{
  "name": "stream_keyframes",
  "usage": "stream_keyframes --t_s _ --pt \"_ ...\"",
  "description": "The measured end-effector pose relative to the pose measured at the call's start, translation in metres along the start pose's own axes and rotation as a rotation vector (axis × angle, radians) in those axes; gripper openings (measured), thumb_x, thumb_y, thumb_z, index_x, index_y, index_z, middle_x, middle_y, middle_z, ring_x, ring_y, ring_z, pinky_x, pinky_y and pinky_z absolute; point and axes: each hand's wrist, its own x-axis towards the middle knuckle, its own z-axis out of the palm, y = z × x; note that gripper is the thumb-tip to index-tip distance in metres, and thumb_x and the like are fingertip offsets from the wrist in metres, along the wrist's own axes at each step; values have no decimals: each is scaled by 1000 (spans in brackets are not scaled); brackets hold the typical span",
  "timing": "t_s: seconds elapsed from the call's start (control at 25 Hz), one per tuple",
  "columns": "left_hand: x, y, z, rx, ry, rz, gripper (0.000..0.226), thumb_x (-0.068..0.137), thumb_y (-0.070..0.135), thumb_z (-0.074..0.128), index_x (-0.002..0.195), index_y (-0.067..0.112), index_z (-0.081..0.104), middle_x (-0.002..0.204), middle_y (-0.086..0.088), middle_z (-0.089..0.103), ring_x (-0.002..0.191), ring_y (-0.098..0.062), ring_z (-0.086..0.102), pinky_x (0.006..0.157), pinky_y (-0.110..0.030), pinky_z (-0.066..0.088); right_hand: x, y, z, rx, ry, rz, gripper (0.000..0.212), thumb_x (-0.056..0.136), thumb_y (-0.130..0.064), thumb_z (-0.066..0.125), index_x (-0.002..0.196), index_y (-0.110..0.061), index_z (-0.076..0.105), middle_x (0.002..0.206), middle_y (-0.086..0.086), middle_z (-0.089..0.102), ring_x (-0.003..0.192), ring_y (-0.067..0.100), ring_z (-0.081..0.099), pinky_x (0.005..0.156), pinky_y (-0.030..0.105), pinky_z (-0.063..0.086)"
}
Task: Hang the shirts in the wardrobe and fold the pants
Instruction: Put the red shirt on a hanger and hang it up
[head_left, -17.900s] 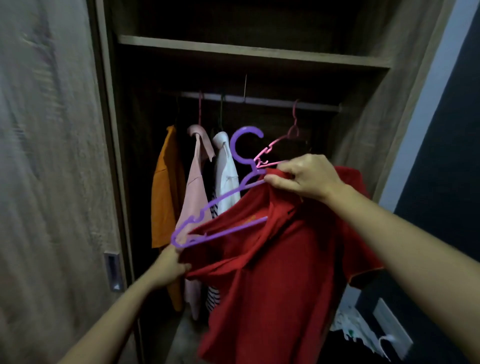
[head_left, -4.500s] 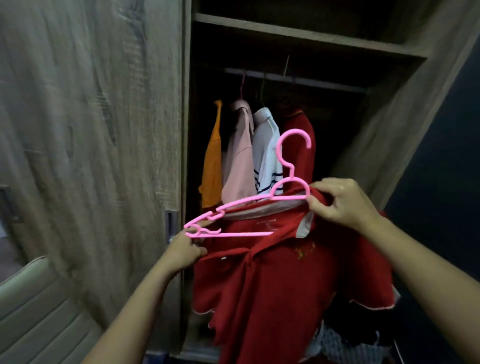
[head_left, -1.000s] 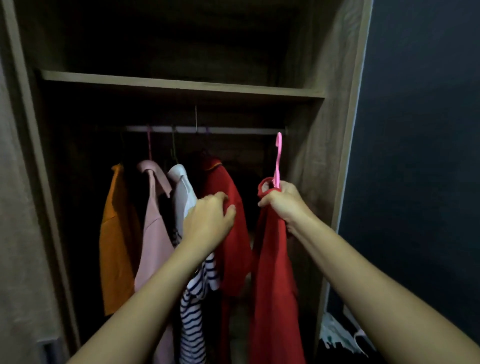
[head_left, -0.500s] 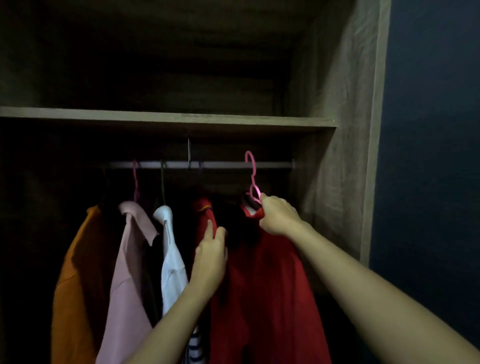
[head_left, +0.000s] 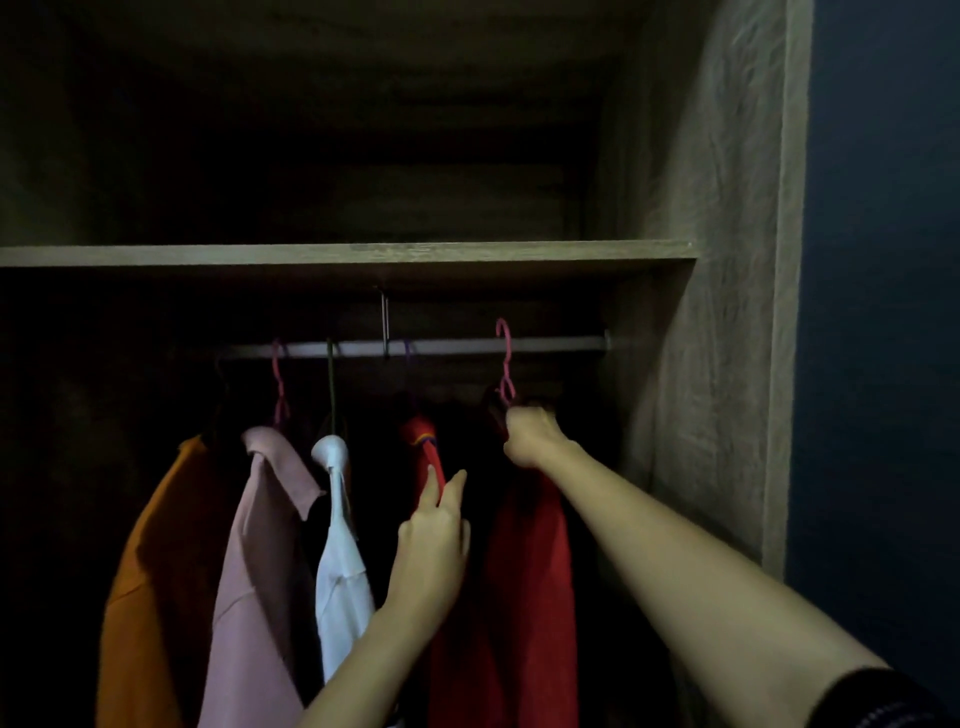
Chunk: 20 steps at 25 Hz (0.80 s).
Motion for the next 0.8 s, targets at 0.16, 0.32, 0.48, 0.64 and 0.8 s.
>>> stream_keyframes --t_s 0.16,0.32,0.48,0.64,0.8 --pt "-1 2 -5 1 17 -5 62 89 7 47 145 23 27 157 -6 14 126 -20 49 96 -29 41 11 1 9 -38 -124 -26 35 91 -5 48 125 -2 51 132 19 52 122 31 51 100 35 43" --pt "-11 -2 -16 -188 31 15 64 95 23 48 148 30 13 156 7 13 139 -3 23 108 -28 32 8 -2 14 -26 -109 4 37 89 -18 55 124 -9 53 131 15 53 120 30 52 97 35 46" --pt "-48 -3 -33 -308 86 23 70 91 38 47 148 18 11 147 15 12 136 5 11 103 1 7 -32 -11 18 -46 310 -32 53 87 -39 54 129 -8 47 130 18 50 122 34 45 107 39 32" --pt "-110 -13 -61 -271 66 -26 69 89 28 47 147 7 17 141 12 20 132 -1 32 97 7 11 -82 -40 20 278 610 -256 49 89 -30 50 131 -5 49 126 14 55 117 32 50 104 42 36" --pt "-215 -57 -98 -216 58 -212 69 91 33 48 146 4 19 150 -2 26 132 -20 40 107 -8 21 -165 -118 61 521 555 -499 47 89 -35 41 123 -5 56 123 11 60 116 27 54 108 39 32"
